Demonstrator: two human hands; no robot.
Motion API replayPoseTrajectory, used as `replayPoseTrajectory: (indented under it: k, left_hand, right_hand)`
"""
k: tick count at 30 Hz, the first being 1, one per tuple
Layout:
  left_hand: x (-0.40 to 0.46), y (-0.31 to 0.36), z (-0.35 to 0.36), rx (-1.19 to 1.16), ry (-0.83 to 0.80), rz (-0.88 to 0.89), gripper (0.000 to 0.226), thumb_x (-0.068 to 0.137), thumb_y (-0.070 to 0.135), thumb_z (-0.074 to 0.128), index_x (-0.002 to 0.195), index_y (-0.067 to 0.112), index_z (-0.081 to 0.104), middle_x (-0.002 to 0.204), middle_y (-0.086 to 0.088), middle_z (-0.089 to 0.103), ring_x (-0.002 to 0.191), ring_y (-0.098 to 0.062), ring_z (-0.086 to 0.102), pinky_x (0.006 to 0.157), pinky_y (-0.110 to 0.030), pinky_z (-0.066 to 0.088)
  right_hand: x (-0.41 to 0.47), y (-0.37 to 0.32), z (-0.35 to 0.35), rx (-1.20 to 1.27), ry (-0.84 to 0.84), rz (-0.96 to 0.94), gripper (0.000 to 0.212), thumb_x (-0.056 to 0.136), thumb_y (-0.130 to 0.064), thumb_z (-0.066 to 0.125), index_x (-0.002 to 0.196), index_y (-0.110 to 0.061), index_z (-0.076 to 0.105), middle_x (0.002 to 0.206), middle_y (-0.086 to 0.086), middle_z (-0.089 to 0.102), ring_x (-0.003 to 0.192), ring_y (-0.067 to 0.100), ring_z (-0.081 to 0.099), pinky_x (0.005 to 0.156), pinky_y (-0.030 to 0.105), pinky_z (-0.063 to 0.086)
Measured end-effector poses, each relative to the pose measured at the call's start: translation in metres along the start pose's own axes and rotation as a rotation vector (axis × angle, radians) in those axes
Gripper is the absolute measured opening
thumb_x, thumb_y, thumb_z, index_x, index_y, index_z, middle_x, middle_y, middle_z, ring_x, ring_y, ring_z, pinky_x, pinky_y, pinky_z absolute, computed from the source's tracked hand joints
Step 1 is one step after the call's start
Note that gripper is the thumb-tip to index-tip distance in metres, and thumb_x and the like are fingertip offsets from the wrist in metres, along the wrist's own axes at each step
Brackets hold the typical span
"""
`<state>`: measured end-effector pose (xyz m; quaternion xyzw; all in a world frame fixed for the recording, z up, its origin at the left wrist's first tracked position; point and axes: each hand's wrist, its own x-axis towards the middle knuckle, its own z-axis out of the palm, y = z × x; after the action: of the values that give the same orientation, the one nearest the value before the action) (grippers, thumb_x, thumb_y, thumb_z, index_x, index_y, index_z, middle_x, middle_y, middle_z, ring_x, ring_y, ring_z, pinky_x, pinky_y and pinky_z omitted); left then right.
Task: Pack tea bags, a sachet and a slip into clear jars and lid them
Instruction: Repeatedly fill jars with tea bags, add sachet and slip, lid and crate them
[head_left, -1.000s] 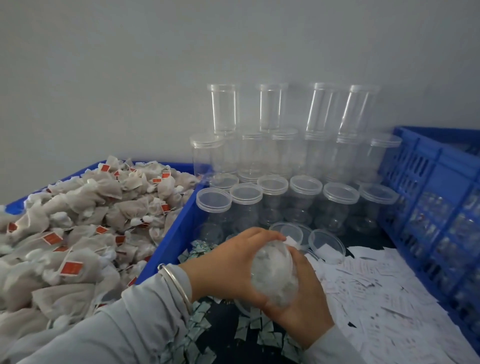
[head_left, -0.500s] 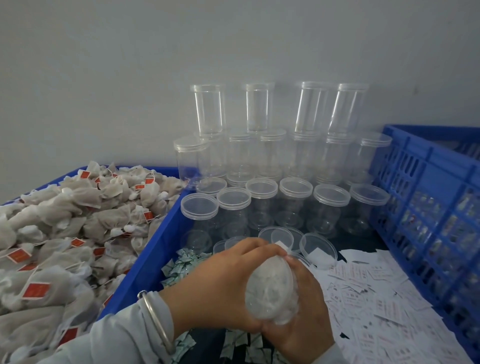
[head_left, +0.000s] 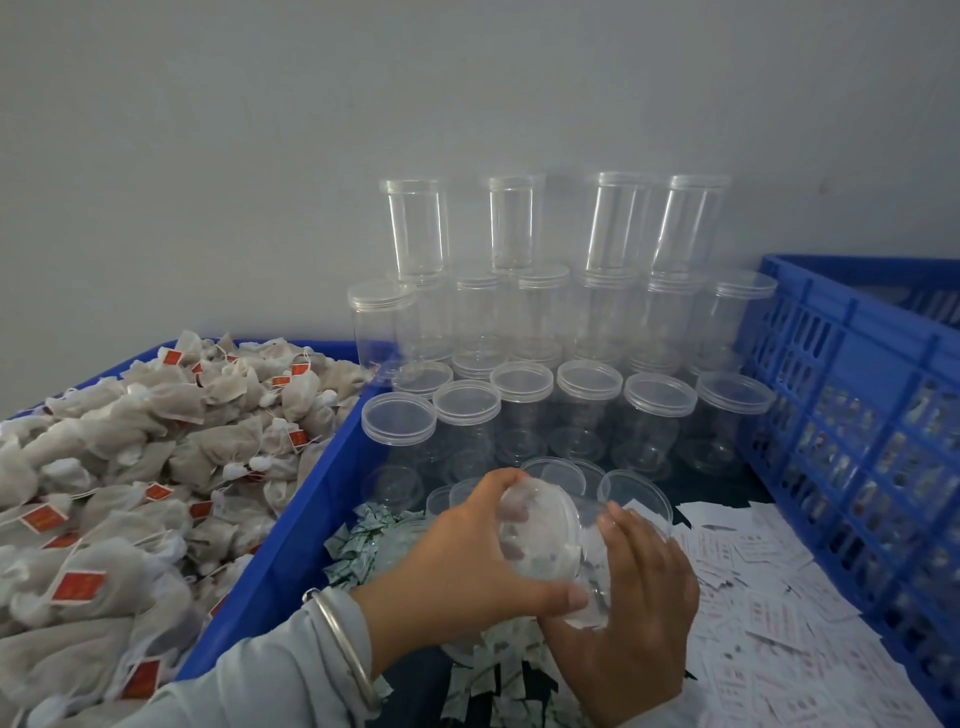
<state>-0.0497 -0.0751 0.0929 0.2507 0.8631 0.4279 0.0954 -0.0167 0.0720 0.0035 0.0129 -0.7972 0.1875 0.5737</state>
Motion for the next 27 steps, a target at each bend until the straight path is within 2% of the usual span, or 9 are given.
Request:
replayPoseTrajectory:
  k: [2,5,9,12,13,16,19,22,27]
  left_hand:
    - [-0.004,-0.009,-0.012,-0.051,-0.043,-0.057,0.096,0.054,0.051,0.086,0.132,0.039,0.033,0.114,0.023,0.052,0.096,0.003,0.061,0.086,-0.018,0.051]
    - [-0.008,-0.012,-0.021,-0.067,-0.075,-0.114,0.086,0.056,0.049,0.086,0.126,0.038,0.036,0.114,0.019,0.052,0.099,-0.003,0.061,0.089,-0.027,0.053]
    - [-0.01,-0.006,-0.02,-0.32,-0.119,-0.291,0.075,0.058,0.047,0.082,0.119,0.027,0.042,0.115,0.002,0.057,0.093,-0.015,0.066,0.071,-0.035,0.06]
    - [-0.01,-0.006,-0.023,-0.418,-0.183,-0.374,0.052,0.068,0.051,0.074,0.105,0.022,0.053,0.101,-0.001,0.064,0.078,-0.014,0.07,0.069,-0.035,0.06]
    - [-0.01,-0.007,-0.025,-0.433,-0.205,-0.372,0.05,0.068,0.054,0.073,0.103,0.021,0.055,0.096,-0.003,0.067,0.074,-0.015,0.071,0.068,-0.035,0.06]
    - [-0.011,-0.012,-0.028,-0.448,-0.298,-0.377,0.067,0.054,0.067,0.067,0.104,0.025,0.056,0.093,-0.009,0.073,0.083,-0.027,0.072,0.071,-0.036,0.06]
    - [-0.011,-0.018,-0.031,-0.512,-0.395,-0.425,0.073,0.047,0.076,0.066,0.101,0.03,0.051,0.075,-0.002,0.074,0.087,-0.03,0.072,0.072,-0.034,0.059]
    - [-0.008,-0.021,-0.032,-0.537,-0.455,-0.5,0.106,0.042,0.081,0.065,0.125,0.017,0.048,0.09,-0.015,0.074,0.089,-0.033,0.071,0.066,-0.03,0.057]
    - [-0.008,-0.021,-0.035,-0.555,-0.543,-0.587,0.11,0.047,0.084,0.054,0.123,0.003,0.052,0.095,-0.023,0.07,0.086,-0.032,0.071,0.061,-0.027,0.056]
  right_hand:
    - [-0.004,-0.009,0.007,-0.02,-0.001,-0.03,0.055,0.078,-0.046,0.058,0.118,-0.01,0.048,0.118,0.014,0.061,0.117,0.026,0.05,0.106,0.045,0.03]
    - [-0.009,-0.015,0.015,-0.037,0.009,-0.059,0.061,0.071,-0.046,0.063,0.12,-0.012,0.048,0.123,0.01,0.059,0.122,0.025,0.048,0.11,0.045,0.025]
    - [-0.01,-0.012,0.018,-0.066,0.047,-0.094,0.059,0.07,-0.042,0.064,0.122,-0.017,0.049,0.132,0.003,0.051,0.137,0.011,0.034,0.112,0.046,0.02]
    - [-0.011,-0.011,0.019,-0.089,0.067,-0.123,0.059,0.068,-0.04,0.067,0.12,-0.017,0.051,0.13,0.003,0.053,0.14,0.01,0.029,0.113,0.047,0.019]
    - [-0.011,-0.011,0.019,-0.091,0.065,-0.129,0.059,0.068,-0.039,0.067,0.12,-0.017,0.051,0.127,0.005,0.053,0.14,0.01,0.028,0.113,0.047,0.019]
    - [-0.011,-0.015,0.018,-0.09,0.053,-0.149,0.057,0.069,-0.039,0.065,0.119,-0.016,0.05,0.124,0.008,0.053,0.142,0.009,0.024,0.113,0.046,0.018]
    - [-0.01,-0.018,0.017,-0.097,0.059,-0.171,0.054,0.069,-0.036,0.066,0.117,-0.016,0.05,0.122,0.009,0.054,0.142,0.009,0.023,0.114,0.045,0.017]
    - [-0.008,-0.018,0.016,-0.096,0.067,-0.191,0.05,0.071,-0.033,0.065,0.116,-0.015,0.05,0.121,0.01,0.054,0.142,0.009,0.023,0.114,0.045,0.016]
    - [-0.008,-0.018,0.015,-0.106,0.081,-0.199,0.044,0.073,-0.029,0.064,0.113,-0.015,0.05,0.119,0.01,0.055,0.142,0.01,0.022,0.115,0.046,0.014]
